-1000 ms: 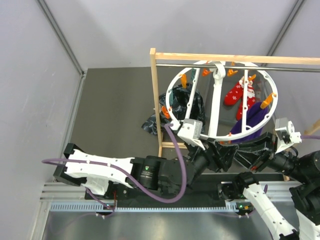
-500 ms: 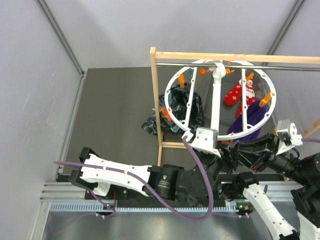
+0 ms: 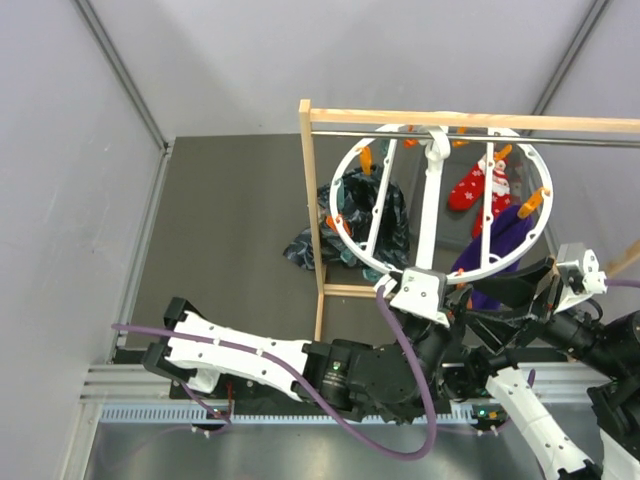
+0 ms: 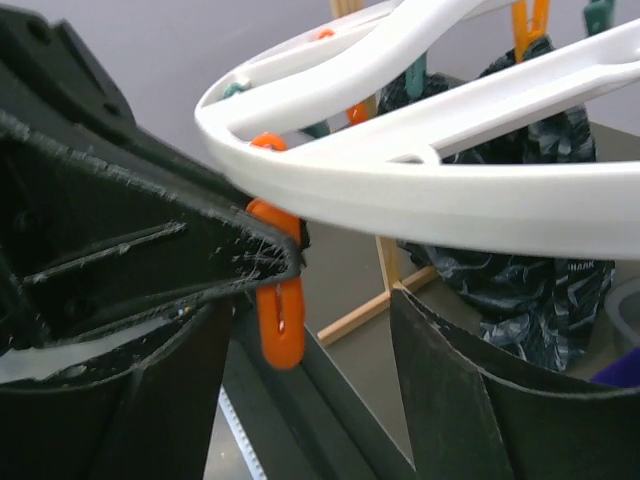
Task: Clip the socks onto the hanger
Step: Open the clamp at the hanger, then pick up the sock from the bin.
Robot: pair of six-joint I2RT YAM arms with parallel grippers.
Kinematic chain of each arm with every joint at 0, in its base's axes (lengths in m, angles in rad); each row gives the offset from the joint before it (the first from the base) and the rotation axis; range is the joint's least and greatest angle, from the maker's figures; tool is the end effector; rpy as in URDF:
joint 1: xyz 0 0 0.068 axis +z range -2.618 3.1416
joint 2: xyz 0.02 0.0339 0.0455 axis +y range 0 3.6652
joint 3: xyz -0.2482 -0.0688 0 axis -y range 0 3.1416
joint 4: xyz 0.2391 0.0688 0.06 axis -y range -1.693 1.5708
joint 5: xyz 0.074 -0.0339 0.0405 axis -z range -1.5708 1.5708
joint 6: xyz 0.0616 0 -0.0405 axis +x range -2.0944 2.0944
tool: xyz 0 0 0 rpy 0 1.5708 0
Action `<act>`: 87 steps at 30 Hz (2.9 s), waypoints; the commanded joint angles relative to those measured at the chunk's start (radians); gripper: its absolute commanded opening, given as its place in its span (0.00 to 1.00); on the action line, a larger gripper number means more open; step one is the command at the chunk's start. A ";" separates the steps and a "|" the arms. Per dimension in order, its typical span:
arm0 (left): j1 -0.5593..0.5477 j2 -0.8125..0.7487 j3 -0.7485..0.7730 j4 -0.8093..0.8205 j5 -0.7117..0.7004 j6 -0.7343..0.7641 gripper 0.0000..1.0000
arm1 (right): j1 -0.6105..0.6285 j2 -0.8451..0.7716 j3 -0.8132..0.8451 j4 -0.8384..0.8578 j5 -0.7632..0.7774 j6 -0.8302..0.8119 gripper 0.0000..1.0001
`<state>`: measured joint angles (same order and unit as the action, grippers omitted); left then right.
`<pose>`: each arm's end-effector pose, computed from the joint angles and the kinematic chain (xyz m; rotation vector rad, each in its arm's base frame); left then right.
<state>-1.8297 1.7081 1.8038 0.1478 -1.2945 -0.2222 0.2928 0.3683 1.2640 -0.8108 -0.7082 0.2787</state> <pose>-0.0386 -0.3771 0.4638 0.0550 1.5558 -0.7857 -0.0007 0.0417 0.4373 -0.6032 1.4687 0.9745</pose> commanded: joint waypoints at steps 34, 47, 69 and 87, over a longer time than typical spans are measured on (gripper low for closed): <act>-0.002 -0.323 -0.339 -0.113 0.046 -0.009 0.00 | 0.164 0.129 0.023 -0.447 1.438 0.341 0.73; -0.003 -0.341 -0.351 -0.080 0.046 0.040 0.00 | 0.183 0.283 -0.069 -0.291 1.845 0.353 0.38; -0.003 -0.352 -0.336 -0.123 0.012 0.034 0.00 | -0.859 0.667 -0.341 0.387 0.411 0.160 0.50; -0.003 -0.320 -0.356 -0.136 0.049 0.058 0.00 | -0.618 1.354 0.159 0.397 0.691 0.154 0.45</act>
<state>-1.8389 1.3964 1.4612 0.0051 -1.2209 -0.1688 -0.3351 1.6535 1.3613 -0.4236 -0.1234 0.4355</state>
